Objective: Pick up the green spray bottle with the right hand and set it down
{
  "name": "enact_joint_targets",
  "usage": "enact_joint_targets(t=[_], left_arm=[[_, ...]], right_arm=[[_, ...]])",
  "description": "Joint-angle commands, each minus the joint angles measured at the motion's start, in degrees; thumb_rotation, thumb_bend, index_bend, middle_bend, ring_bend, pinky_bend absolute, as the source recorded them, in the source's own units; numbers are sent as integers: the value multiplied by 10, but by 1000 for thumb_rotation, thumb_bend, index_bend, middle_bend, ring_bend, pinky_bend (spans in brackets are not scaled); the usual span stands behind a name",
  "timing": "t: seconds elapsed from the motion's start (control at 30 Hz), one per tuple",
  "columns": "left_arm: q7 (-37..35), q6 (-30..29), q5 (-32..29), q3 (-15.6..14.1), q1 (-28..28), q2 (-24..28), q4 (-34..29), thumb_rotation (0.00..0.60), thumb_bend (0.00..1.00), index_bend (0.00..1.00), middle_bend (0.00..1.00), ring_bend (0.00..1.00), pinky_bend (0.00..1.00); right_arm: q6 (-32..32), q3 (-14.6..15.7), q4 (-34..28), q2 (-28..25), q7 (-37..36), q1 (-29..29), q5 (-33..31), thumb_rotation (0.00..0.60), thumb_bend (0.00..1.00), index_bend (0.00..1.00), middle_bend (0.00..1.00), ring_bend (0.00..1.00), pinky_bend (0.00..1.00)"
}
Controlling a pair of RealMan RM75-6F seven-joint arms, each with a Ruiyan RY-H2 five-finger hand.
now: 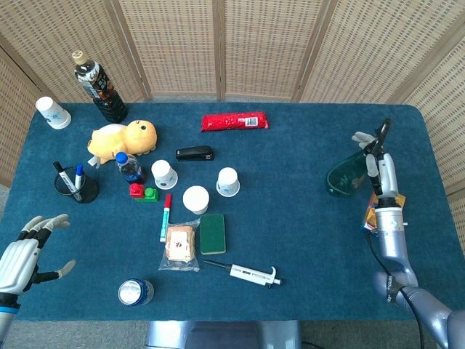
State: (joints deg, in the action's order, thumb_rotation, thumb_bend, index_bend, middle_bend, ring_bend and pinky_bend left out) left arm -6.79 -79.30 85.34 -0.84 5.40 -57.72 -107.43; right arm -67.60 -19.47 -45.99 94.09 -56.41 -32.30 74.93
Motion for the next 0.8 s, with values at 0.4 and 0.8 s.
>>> enact_joint_targets(t=[0.4, 0.8], left_arm=[[3, 0, -1, 0, 0, 0, -2, 600, 281, 126, 273, 176, 58], [4, 1, 1, 0, 2, -1, -2, 600, 281, 126, 272, 176, 58]], right_arm=[[10, -2, 16, 3, -4, 3, -7, 30, 227, 209, 279, 137, 229], [21, -6, 34, 1, -5, 9, -17, 31, 226, 200, 277, 136, 226]])
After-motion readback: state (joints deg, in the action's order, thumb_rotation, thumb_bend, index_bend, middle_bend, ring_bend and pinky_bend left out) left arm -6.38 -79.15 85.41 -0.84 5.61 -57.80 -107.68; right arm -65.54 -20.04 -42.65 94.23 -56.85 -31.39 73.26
